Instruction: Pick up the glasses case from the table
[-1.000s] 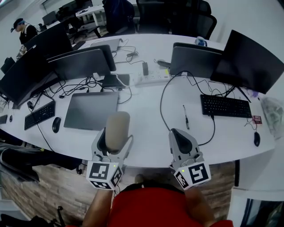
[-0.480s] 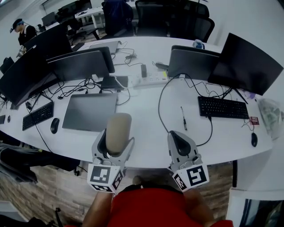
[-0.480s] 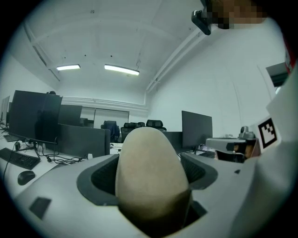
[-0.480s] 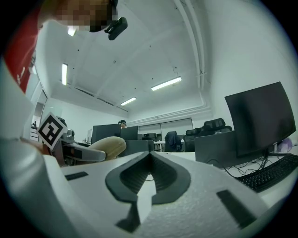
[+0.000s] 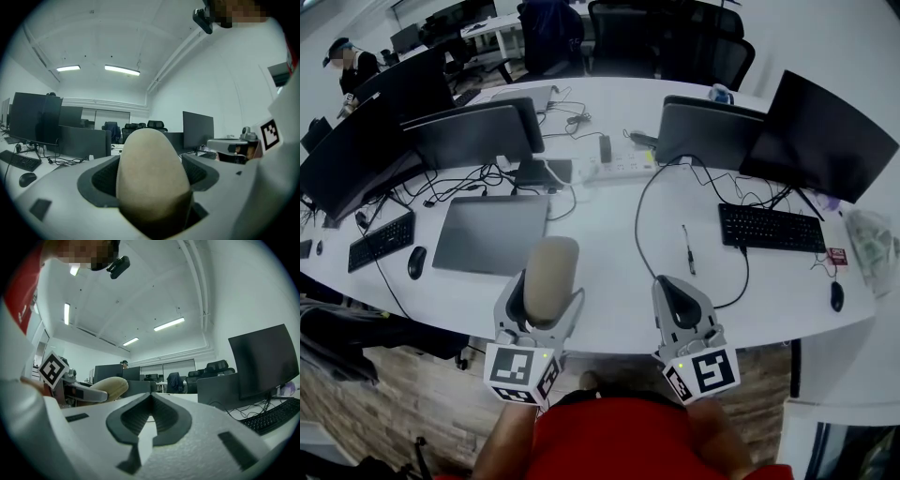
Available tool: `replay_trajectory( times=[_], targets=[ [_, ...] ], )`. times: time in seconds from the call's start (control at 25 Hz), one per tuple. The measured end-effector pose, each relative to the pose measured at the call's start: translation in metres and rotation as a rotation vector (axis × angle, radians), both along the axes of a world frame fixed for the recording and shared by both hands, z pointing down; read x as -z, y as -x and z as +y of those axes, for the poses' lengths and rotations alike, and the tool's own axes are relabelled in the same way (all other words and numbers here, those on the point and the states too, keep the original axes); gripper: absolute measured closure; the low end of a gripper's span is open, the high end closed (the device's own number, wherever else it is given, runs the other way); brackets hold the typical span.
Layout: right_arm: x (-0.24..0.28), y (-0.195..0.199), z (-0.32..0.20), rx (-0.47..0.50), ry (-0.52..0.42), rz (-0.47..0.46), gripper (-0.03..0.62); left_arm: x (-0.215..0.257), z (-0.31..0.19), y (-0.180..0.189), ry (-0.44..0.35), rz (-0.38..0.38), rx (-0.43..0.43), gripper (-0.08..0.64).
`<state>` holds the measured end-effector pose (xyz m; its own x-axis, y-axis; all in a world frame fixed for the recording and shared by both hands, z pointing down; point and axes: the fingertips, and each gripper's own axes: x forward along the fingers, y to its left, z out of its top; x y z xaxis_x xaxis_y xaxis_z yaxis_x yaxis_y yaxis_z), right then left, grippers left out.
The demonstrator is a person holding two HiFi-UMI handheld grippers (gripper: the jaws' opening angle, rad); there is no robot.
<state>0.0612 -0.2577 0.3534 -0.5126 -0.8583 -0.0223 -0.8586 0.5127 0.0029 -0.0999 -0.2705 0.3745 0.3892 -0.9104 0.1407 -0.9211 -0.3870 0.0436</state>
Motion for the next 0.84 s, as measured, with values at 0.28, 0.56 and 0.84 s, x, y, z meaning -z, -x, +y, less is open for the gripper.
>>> replay_trajectory(
  times=[0.28,0.56,0.84],
  targets=[
    [0.0006,0.0011,0.0002,0.007,-0.003,-0.004,0.588,0.0006,0.0018,0.0019,0.001,-0.001,0.010,0.166],
    [-0.0005,-0.0004,0.0000,0.006,-0.002,-0.008,0.588,-0.0008,0.0019,0.0014,0.006,-0.006,0.012,0.166],
    [0.0004,-0.0026,0.0006,0.001,-0.001,-0.009,0.588,-0.0002,0.0016,-0.0010,0.010,-0.008,0.007,0.166]
  ],
)
